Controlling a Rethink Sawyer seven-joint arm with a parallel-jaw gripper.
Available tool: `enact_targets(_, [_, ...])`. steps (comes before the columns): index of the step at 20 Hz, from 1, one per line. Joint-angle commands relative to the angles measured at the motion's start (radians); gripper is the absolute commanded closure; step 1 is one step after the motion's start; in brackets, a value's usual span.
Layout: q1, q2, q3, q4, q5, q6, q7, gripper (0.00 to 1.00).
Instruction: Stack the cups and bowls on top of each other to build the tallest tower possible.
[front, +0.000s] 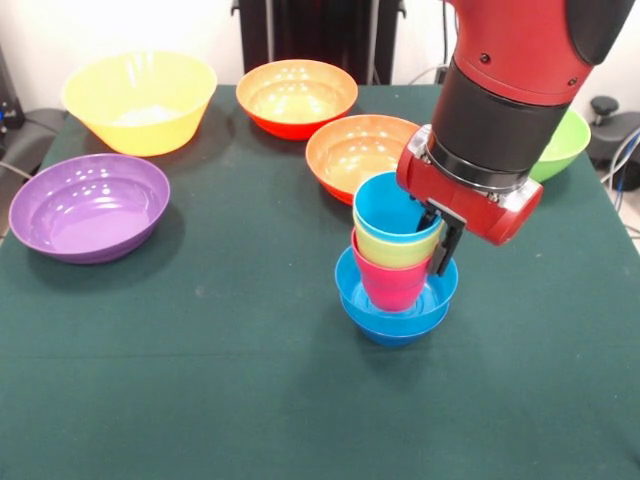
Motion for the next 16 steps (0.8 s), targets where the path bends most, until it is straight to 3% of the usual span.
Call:
enact_targets(1, [0.019,0.006,0.058,0.086,0.011,-0.037,0.227,1.00])
enact_targets(16, [0.026,0.001,0.064,0.112,0.018,-0.062,0.236,1.00])
